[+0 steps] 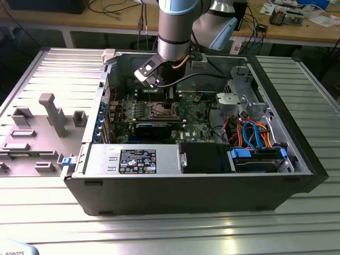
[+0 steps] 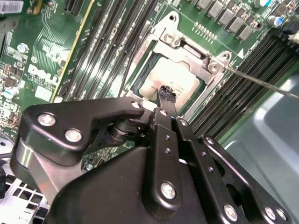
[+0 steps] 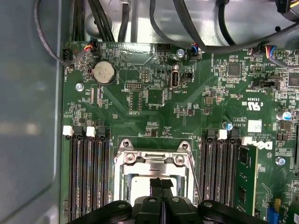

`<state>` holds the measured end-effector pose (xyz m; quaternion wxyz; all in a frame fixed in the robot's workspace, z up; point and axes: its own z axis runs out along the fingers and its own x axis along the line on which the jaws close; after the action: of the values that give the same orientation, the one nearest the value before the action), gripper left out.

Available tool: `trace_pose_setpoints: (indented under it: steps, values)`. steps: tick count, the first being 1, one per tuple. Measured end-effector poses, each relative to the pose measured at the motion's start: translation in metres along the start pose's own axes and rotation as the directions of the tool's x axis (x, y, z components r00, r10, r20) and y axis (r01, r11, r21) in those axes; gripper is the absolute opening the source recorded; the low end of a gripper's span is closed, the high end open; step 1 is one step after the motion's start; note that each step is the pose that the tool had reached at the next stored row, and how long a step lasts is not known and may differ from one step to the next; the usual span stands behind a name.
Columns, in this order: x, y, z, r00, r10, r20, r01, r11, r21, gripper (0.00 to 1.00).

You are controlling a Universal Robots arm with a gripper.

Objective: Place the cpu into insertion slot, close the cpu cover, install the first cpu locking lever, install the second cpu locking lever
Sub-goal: 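Close the cpu cover, then install the first cpu locking lever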

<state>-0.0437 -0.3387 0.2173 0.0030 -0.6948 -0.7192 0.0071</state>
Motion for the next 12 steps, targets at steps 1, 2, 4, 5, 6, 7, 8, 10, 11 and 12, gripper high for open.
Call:
trace_pose_setpoints:
  steps: [1, 2, 4, 5, 6, 7, 8, 10, 11, 12]
  values:
    - [0.0001, 0.0, 0.0, 1.0, 0.0, 0.0, 0.0, 1.0, 0.0, 0.11]
    - [0.0001, 0.0001, 0.0, 1.0, 0.0, 0.0, 0.0, 1.0, 0.0, 0.11]
    - [0.0, 0.0004, 0.0, 1.0, 0.0, 0.0, 0.0, 1.0, 0.0, 0.11]
    - [0.0, 0.0005, 0.0, 1.0, 0.0, 0.0001, 0.0, 1.0, 0.0, 0.11]
    - [0.0, 0.0005, 0.0, 1.0, 0.0, 0.0, 0.0, 1.0, 0.0, 0.11]
    - [0.0, 0.0005, 0.0, 1.0, 0.0, 0.0, 0.0, 1.0, 0.0, 0.11]
    - [0.0, 0.0006, 0.0, 1.0, 0.0, 0.0, 0.0, 1.0, 0.0, 0.11]
    - [0.0, 0.001, 0.0, 1.0, 0.0, 0.0, 0.0, 1.0, 0.0, 0.11]
    - [0.0, 0.001, 0.0, 1.0, 0.0, 0.0, 0.0, 1.0, 0.0, 0.11]
    - [0.0, 0.001, 0.0, 1.0, 0.0, -0.0001, 0.0, 1.0, -0.0001, 0.11]
